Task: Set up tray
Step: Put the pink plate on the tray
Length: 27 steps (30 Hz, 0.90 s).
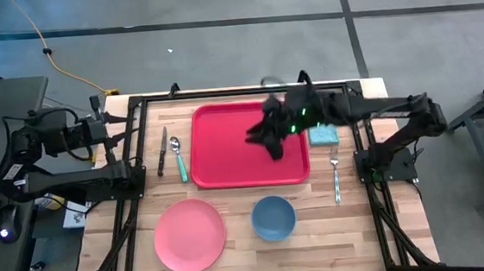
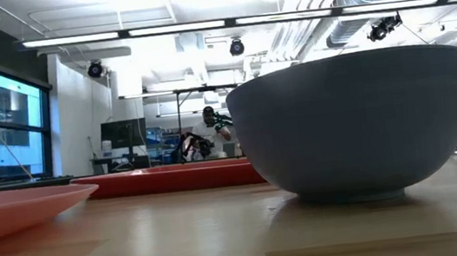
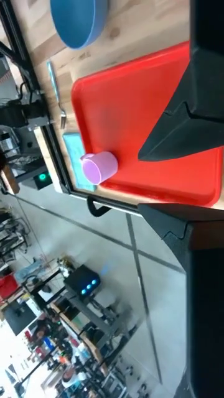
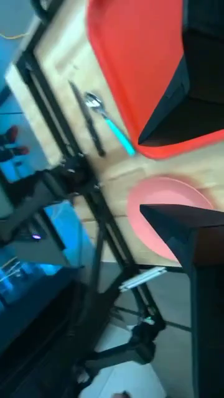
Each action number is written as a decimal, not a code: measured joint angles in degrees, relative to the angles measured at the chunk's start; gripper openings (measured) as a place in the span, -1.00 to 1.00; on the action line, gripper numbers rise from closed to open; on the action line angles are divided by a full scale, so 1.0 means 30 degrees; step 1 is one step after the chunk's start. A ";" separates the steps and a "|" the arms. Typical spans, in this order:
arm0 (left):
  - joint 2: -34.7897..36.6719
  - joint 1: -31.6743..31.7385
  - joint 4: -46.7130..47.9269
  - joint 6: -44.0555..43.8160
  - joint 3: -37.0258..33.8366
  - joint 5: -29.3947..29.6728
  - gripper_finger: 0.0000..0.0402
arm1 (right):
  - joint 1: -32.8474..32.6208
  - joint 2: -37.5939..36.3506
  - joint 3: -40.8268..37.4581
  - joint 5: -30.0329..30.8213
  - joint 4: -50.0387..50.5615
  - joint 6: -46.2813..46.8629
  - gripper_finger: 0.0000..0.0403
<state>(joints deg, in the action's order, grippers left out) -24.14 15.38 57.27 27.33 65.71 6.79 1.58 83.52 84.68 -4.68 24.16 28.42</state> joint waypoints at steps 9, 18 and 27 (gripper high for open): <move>0.1326 0.0000 0.1750 -0.1334 0.0000 -0.2295 -0.24 | -0.4052 0.3509 0.0000 0.0873 -0.2611 0.3173 -0.30; 0.1523 -0.0007 0.5173 -0.3360 0.0000 -0.3650 -0.24 | -0.5382 0.7718 -0.0029 0.0837 -0.4750 0.6676 -0.30; 0.1523 -0.0006 0.5677 -0.3272 0.0000 -0.4515 -0.24 | -0.4875 1.0716 -0.0036 -0.0112 -0.6806 0.8940 -0.30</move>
<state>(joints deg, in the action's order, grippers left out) -19.57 15.36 74.30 17.52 65.71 -6.76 -13.04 115.67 84.58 -5.02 3.74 55.24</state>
